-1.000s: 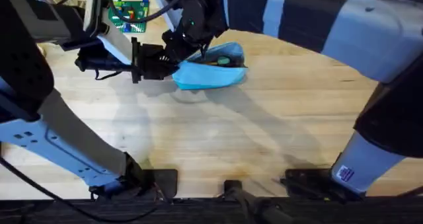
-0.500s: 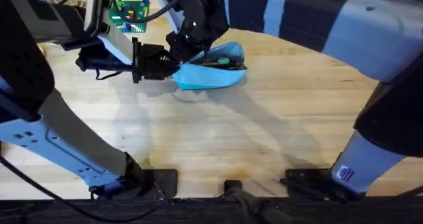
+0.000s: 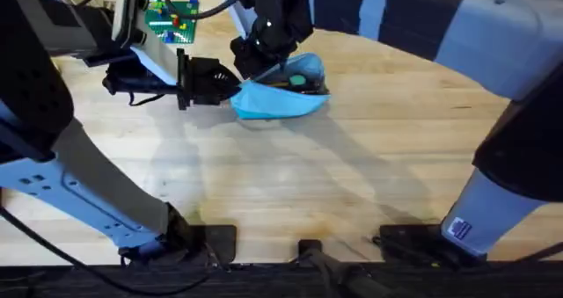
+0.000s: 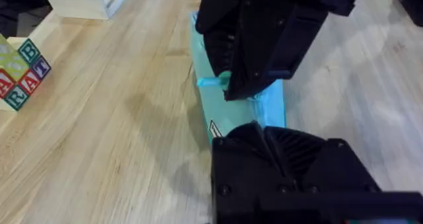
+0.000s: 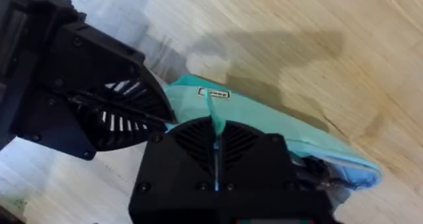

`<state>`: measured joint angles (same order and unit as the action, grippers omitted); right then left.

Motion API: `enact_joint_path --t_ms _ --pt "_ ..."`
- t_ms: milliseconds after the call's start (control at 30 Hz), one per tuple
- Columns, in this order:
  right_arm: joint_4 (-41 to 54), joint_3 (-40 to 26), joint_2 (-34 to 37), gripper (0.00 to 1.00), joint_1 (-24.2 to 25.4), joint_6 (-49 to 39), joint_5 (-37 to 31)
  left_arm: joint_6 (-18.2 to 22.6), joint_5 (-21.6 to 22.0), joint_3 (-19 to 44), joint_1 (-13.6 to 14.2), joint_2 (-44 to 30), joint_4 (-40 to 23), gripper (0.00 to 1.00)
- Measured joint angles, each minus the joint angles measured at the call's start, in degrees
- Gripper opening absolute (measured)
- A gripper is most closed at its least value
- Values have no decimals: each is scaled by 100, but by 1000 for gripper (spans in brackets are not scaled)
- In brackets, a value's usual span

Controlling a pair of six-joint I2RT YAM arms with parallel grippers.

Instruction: Unzip the bag, pick up the pens from the table one at a time and place them inside, then zip the bag closed.

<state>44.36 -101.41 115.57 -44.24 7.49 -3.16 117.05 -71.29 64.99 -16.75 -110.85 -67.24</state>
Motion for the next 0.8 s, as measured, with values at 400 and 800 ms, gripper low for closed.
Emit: enact_joint_path --t_ms 400,800 --pt "4 -2 0 30 109 -10 151 0 -65 0 2 0 2 42" --pt "22 -2 -22 30 109 -44 86 0 -85 0 2 0 2 42"
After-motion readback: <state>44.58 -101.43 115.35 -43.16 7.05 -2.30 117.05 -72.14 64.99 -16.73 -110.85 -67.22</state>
